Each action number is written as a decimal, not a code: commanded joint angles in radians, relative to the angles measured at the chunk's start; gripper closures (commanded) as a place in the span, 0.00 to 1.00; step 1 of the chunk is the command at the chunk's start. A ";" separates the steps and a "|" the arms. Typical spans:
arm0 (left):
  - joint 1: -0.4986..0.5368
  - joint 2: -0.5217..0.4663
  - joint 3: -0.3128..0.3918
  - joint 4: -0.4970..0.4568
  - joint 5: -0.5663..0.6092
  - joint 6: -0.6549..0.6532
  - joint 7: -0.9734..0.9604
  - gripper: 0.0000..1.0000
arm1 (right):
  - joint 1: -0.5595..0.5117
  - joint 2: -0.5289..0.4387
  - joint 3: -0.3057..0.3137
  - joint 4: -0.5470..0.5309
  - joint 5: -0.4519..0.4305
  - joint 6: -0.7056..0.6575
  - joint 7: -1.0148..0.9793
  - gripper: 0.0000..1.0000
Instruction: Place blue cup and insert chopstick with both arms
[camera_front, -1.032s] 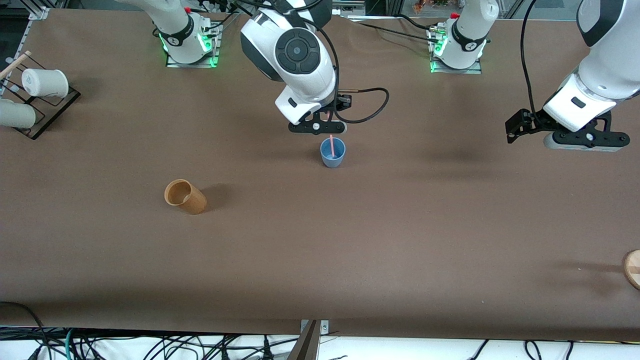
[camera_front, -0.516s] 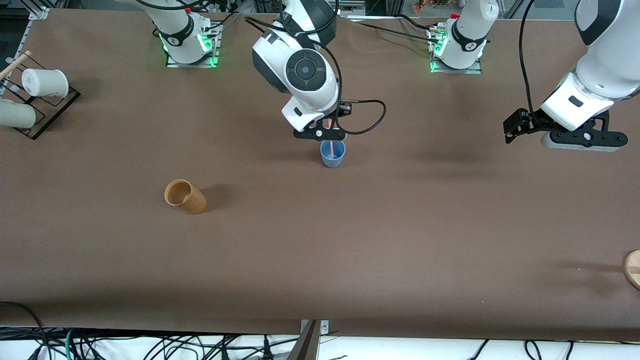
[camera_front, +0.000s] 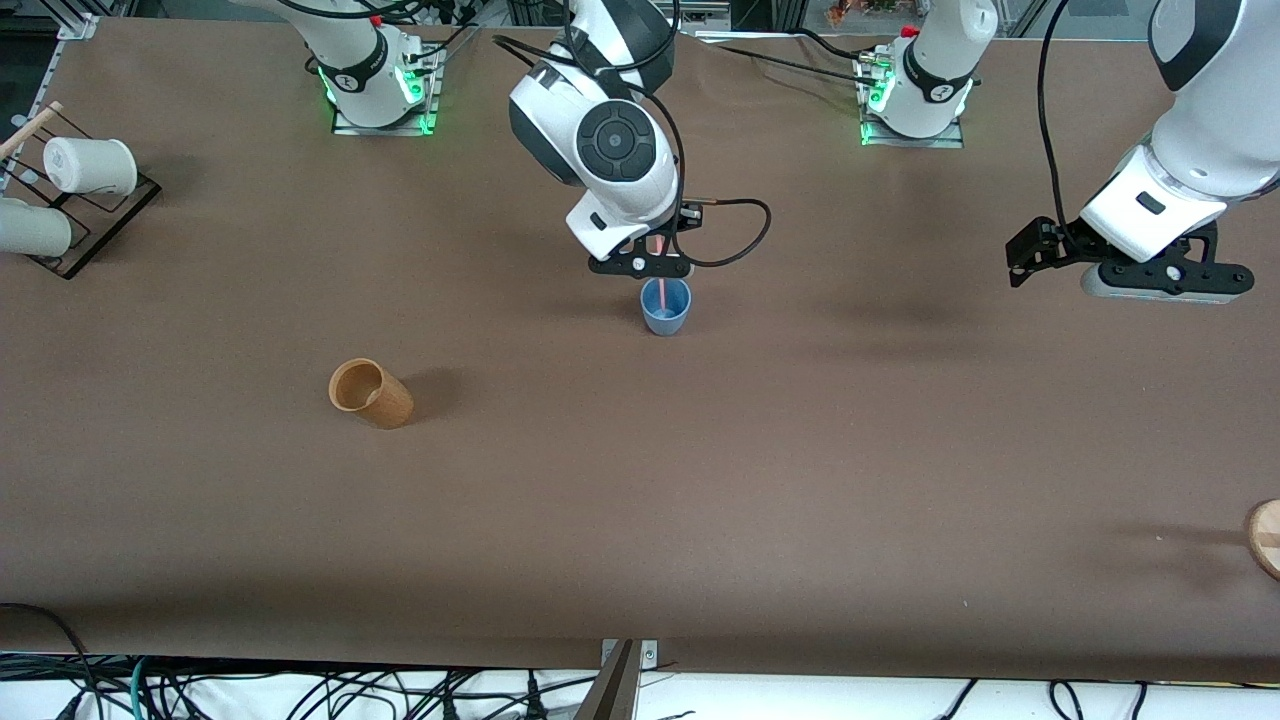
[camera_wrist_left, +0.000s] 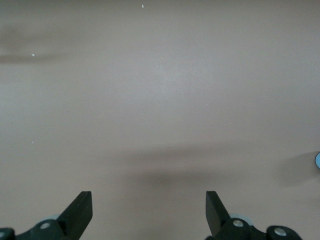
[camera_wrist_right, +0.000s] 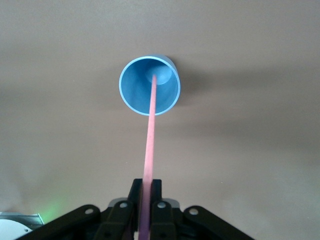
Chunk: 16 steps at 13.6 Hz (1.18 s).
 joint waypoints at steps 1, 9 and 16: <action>-0.004 0.008 0.004 0.021 -0.020 -0.006 0.028 0.00 | -0.032 -0.056 0.008 -0.029 0.004 0.014 -0.013 0.00; -0.004 0.008 0.004 0.021 -0.020 -0.006 0.028 0.00 | -0.307 -0.244 0.004 -0.083 -0.102 -0.015 -0.323 0.00; -0.004 0.008 -0.002 0.023 -0.020 -0.009 0.028 0.00 | -0.552 -0.450 -0.117 -0.179 -0.123 -0.210 -0.845 0.00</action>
